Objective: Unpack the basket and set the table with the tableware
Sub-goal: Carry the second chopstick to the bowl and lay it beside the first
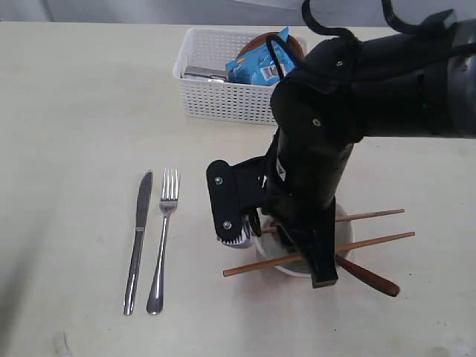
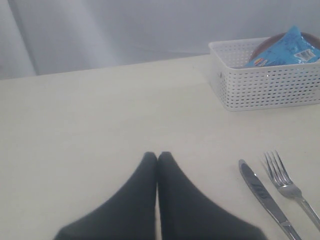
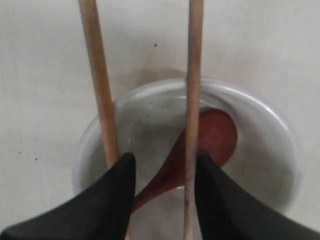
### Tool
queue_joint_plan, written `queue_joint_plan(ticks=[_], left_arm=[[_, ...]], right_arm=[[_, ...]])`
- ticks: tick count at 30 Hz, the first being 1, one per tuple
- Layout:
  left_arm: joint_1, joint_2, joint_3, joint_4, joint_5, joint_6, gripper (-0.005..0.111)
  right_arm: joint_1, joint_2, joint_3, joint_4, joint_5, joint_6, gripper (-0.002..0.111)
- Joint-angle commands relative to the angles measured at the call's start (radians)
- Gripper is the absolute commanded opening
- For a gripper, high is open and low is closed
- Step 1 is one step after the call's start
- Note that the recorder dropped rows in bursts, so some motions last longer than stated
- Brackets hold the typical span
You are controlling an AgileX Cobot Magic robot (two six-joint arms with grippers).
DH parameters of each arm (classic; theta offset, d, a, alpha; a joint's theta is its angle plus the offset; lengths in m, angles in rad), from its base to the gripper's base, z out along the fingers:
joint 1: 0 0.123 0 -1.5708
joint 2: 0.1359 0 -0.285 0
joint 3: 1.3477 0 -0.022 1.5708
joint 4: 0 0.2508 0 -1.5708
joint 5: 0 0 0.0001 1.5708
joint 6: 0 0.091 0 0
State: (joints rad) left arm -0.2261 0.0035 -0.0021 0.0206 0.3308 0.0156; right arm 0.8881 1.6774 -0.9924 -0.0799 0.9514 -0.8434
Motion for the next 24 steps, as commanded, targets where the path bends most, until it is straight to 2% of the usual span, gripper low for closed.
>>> queue_joint_plan(ticks=[1,9,10,12,13,18,24], left_arm=[[-0.006,-0.004,0.002,0.005,-0.011,-0.004,0.0],[-0.006,-0.004,0.002,0.005,-0.011,-0.004,0.0],[-0.006,-0.004,0.002,0.005,-0.011,-0.004,0.0],[-0.006,-0.004,0.002,0.005,-0.011,-0.004,0.0],[-0.006,-0.004,0.002,0.005,-0.011,-0.004,0.0],[-0.006,-0.004,0.002,0.005,-0.011,-0.004,0.0],[-0.006,-0.004,0.002,0.005,-0.011,-0.004,0.0]], right_arm=[[0.0,-0.019,-0.033,0.009,0.082,0.037,0.038],[0.0,-0.08,-0.104,0.028,0.067,0.037,0.038],[0.0,-0.081,-0.106,0.028,0.051,0.037,0.034],[0.0,-0.081,-0.107,0.019,0.028,0.058,0.02],[0.0,-0.071,-0.106,-0.011,0.009,0.073,-0.001],[-0.075,0.016,-0.106,0.002,-0.038,0.073,0.0],[-0.08,0.051,-0.106,0.056,-0.037,0.045,0.0]])
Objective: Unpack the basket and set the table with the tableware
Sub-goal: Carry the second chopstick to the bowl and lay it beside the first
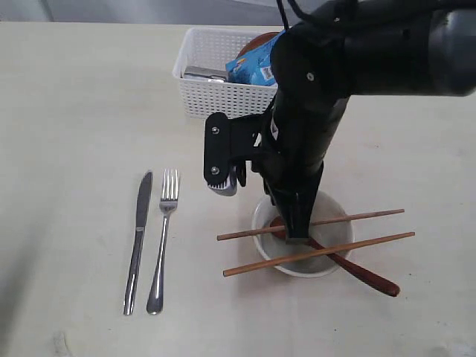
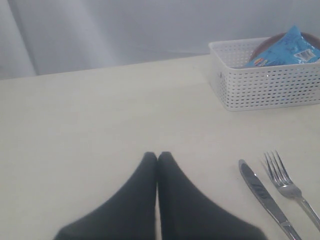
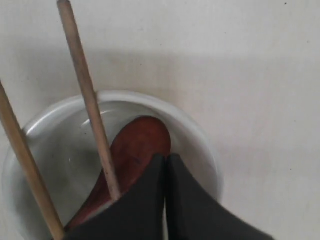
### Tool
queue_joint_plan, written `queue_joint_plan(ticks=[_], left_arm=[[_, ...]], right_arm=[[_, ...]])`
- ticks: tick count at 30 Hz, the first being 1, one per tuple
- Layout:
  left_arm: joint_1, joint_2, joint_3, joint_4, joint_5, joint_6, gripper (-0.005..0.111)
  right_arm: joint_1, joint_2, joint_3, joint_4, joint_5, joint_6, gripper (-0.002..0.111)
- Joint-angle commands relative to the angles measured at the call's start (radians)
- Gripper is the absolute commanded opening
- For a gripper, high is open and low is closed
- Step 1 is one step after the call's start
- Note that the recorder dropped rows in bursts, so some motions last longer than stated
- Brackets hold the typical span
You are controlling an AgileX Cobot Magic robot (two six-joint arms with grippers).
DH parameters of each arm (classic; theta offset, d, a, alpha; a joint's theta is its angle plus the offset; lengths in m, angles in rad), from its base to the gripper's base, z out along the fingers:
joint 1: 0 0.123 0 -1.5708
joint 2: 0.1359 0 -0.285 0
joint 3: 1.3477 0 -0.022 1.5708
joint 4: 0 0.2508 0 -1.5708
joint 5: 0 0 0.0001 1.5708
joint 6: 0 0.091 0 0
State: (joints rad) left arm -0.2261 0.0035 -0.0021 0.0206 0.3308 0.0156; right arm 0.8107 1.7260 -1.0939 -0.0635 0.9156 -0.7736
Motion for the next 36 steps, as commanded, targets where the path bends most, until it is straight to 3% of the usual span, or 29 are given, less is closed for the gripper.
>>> queue_joint_plan(ticks=[1,26,36], left_arm=[[-0.006,-0.004,0.002,0.005,-0.011,-0.004,0.0],[-0.006,-0.004,0.002,-0.002,-0.011,-0.004,0.0],[-0.006,-0.004,0.002,-0.002,-0.011,-0.004,0.0]], right_arm=[[-0.003,0.003,-0.004,0.036,0.001,-0.027,0.0],[-0.003,0.001,0.112,0.029,-0.036,-0.037,0.0],[0.047,-0.001,0.112,0.038,-0.01,-0.007,0.0]])
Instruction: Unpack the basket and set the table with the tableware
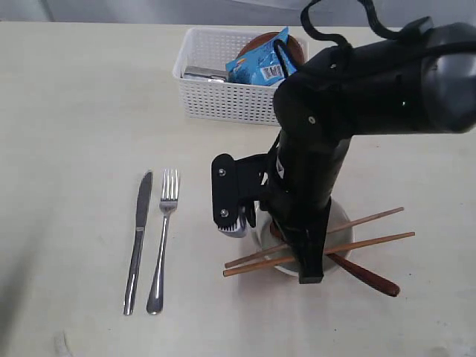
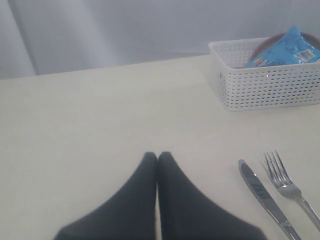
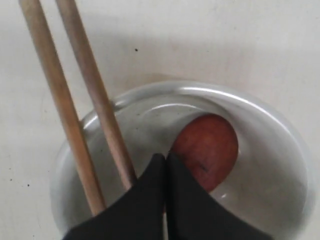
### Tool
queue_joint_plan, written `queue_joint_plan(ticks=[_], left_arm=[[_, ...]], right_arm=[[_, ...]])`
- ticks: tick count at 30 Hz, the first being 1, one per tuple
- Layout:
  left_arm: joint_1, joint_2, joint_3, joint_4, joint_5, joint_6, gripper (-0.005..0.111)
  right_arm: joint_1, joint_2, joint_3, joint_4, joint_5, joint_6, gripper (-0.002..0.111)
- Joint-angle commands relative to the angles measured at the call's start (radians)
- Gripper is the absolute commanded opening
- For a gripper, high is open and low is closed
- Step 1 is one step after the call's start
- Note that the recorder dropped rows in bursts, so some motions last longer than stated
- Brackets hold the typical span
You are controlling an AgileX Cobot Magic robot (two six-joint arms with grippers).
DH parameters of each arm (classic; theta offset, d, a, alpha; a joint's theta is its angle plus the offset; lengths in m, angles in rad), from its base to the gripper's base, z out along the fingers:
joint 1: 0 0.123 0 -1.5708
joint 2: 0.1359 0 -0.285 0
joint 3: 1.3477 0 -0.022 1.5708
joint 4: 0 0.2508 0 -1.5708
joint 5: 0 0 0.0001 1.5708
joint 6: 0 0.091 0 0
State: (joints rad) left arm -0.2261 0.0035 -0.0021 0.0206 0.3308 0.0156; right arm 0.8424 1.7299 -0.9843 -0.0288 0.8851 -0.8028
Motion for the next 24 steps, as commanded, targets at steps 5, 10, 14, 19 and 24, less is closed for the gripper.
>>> queue_joint_plan(ticks=[5,10,14,19,24], left_arm=[[-0.006,-0.004,0.002,-0.002,-0.011,-0.004,0.0],[-0.006,-0.004,0.002,-0.002,-0.011,-0.004,0.0],[-0.006,-0.004,0.002,-0.002,-0.011,-0.004,0.0],[-0.006,-0.004,0.002,-0.002,-0.011,-0.004,0.0],[-0.006,-0.004,0.002,-0.002,-0.011,-0.004,0.0]], right_arm=[[0.015,-0.005,0.001,-0.027,0.01,0.048,0.0],[0.015,-0.007,-0.046,-0.107,0.01,0.16,0.0],[0.012,-0.047,-0.086,-0.142,0.01,0.223,0.0],[-0.062,-0.146,-0.079,-0.142,0.01,0.251,0.0],[-0.27,-0.231,-0.041,-0.11,-0.051,0.256,0.0]])
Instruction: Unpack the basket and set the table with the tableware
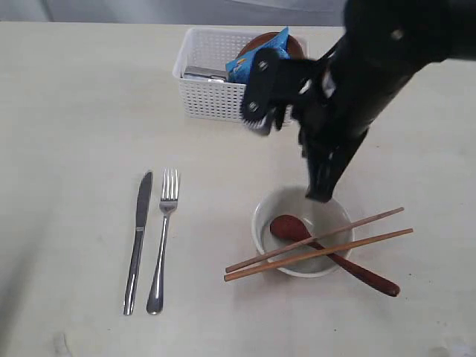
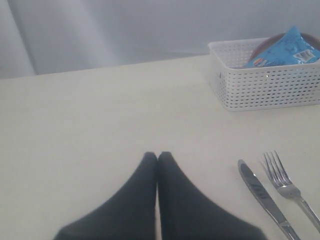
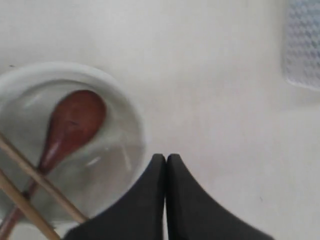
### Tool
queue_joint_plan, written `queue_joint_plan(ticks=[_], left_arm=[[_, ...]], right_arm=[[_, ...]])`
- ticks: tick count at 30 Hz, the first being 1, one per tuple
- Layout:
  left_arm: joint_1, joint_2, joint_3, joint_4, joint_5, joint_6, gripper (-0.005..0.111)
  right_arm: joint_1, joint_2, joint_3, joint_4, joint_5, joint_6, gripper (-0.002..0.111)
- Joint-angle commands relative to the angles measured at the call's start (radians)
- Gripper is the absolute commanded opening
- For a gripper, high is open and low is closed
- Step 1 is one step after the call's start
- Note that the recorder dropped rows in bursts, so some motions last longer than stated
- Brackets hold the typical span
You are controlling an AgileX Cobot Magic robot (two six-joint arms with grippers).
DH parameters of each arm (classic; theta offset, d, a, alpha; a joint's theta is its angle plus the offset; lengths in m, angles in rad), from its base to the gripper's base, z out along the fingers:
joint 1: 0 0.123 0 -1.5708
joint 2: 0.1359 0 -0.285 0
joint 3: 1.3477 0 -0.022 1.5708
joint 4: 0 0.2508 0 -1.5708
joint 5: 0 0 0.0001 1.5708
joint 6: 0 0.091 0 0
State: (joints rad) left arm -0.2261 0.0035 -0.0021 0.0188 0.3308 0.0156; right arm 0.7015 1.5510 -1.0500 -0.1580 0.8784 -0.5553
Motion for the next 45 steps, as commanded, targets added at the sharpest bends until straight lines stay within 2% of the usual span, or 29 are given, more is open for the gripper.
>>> queue_joint_plan(ticks=[1,6,14,29,40,45], left_arm=[[-0.006,-0.004,0.002,-0.001,-0.011,-0.004,0.0],[-0.006,-0.004,0.002,-0.001,-0.011,-0.004,0.0],[-0.006,-0.004,0.002,-0.001,-0.011,-0.004,0.0],[-0.006,-0.004,0.002,-0.001,-0.011,-0.004,0.0],[-0.006,-0.004,0.002,-0.001,-0.011,-0.004,0.0],[-0.006,-0.004,0.002,-0.001,-0.011,-0.004,0.0]], right_arm=[[-0.167,-0.057,0.03,0.046,-0.065,0.009,0.0],[-0.258,-0.031,0.068,0.164,-0.12,-0.1,0.0],[-0.26,0.056,0.113,0.168,-0.083,-0.115,0.0],[-0.258,0.059,0.221,0.165,-0.002,-0.067,0.0],[-0.256,0.023,0.221,0.165,0.043,-0.061,0.0],[-0.256,-0.048,0.21,0.106,0.048,-0.041,0.0]])
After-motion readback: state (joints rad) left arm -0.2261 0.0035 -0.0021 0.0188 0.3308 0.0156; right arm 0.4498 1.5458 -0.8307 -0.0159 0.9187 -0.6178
